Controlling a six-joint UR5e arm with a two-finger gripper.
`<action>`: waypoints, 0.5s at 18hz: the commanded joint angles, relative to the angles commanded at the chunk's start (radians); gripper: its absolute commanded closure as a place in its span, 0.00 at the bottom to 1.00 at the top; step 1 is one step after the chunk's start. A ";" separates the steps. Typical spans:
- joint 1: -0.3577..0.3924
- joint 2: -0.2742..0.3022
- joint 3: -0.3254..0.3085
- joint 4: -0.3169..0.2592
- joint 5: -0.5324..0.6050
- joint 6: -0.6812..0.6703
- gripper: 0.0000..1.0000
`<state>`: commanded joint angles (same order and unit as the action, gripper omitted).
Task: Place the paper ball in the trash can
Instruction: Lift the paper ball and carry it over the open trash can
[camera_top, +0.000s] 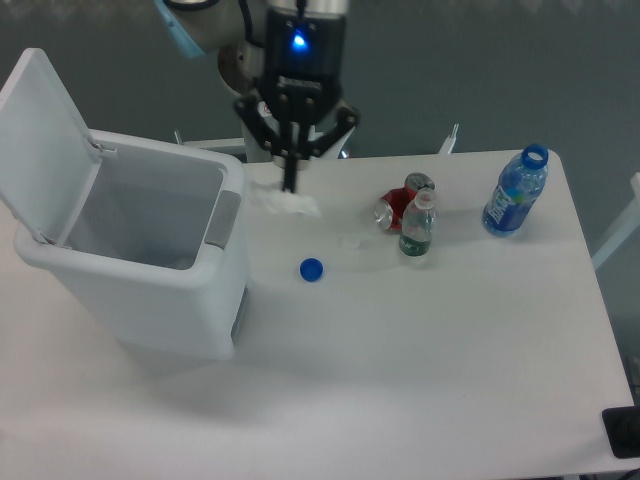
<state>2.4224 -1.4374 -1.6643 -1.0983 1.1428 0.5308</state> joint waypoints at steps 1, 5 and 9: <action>-0.018 0.003 -0.003 0.000 0.000 0.000 1.00; -0.066 0.008 -0.009 0.000 0.000 0.000 1.00; -0.108 0.034 -0.041 -0.006 0.005 -0.006 1.00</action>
<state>2.3148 -1.4037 -1.7056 -1.1045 1.1474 0.5246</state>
